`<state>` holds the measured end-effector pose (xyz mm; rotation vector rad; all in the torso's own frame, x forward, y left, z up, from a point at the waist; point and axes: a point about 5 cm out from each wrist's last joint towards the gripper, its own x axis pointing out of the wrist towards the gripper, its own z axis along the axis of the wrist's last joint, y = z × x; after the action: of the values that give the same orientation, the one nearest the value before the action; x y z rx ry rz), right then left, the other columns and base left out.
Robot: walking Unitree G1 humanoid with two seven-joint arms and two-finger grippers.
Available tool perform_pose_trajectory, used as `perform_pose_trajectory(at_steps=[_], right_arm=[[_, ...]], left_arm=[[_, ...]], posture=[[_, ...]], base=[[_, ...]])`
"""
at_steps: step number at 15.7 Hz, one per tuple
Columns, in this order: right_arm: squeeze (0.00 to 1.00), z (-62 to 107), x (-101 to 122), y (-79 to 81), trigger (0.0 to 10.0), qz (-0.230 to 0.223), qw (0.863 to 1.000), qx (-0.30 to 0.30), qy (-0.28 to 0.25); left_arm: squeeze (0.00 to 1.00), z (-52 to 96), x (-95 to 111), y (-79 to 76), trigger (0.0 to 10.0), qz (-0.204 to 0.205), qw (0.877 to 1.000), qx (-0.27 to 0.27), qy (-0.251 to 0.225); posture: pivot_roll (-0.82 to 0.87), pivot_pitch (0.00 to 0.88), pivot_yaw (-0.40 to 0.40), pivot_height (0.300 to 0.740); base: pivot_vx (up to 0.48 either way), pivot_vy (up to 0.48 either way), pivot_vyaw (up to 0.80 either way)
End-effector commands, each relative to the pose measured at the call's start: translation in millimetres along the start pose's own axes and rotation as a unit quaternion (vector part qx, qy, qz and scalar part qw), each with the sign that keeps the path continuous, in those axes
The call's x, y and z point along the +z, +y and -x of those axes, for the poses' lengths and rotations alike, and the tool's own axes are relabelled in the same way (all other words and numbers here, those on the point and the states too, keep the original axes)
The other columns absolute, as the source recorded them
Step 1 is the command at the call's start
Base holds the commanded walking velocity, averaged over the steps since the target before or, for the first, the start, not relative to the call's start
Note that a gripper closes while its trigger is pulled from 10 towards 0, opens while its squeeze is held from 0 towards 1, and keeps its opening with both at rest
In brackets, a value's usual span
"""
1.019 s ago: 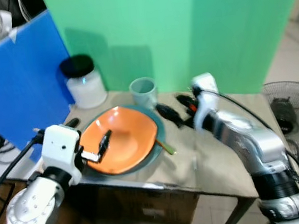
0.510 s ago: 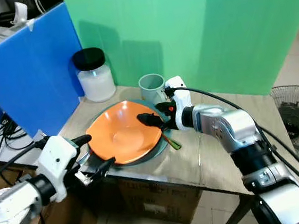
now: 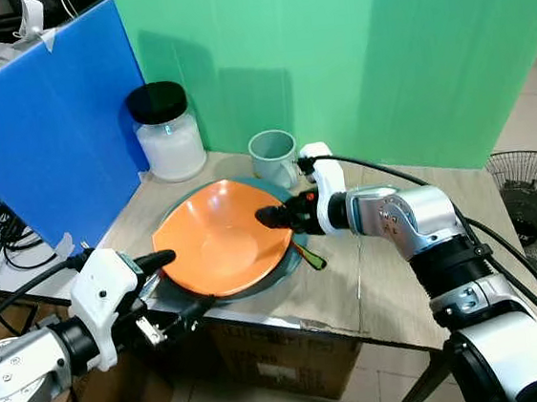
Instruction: Setting the table
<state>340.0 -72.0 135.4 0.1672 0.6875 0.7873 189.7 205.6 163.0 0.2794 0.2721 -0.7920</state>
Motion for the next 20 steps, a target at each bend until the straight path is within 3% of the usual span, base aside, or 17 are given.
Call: perform_pose_trajectory(at_steps=[1, 8, 15, 20], right_arm=[[0.0, 2.1, 9, 0.6, 0.0, 0.004, 1.0, 0.003, -0.002], [0.0, -0.1, 8, 6.9, 0.0, -0.02, 0.999, 0.038, 0.017], [0.0, -4.7, -9, 2.7, 0.0, -0.037, 0.998, 0.027, 0.047], [0.0, -5.5, -7, 4.7, 0.0, -0.051, 0.997, 0.036, 0.038]], left_arm=[[0.0, 1.7, 3, -0.7, 10.0, -0.008, 1.0, -0.007, -0.002], [0.0, 1.6, 2, -1.9, 10.0, -0.007, 1.0, -0.011, -0.001], [0.0, -1.9, 1, -4.3, 10.0, -0.008, 1.0, -0.02, 0.004], [0.0, -1.5, 1, -2.9, 10.0, -0.014, 1.0, -0.017, 0.006]], posture=[[0.01, 0.002, 0.036, 0.74], [0.01, 0.002, 0.033, 0.74], [0.01, 0.002, 0.038, 0.74], [0.01, 0.002, 0.043, 0.74]], base=[[0.0, 0.0, 0.0], [0.0, 0.0, 0.0], [0.0, 0.0, 0.0], [0.0, 0.0, 0.0]])
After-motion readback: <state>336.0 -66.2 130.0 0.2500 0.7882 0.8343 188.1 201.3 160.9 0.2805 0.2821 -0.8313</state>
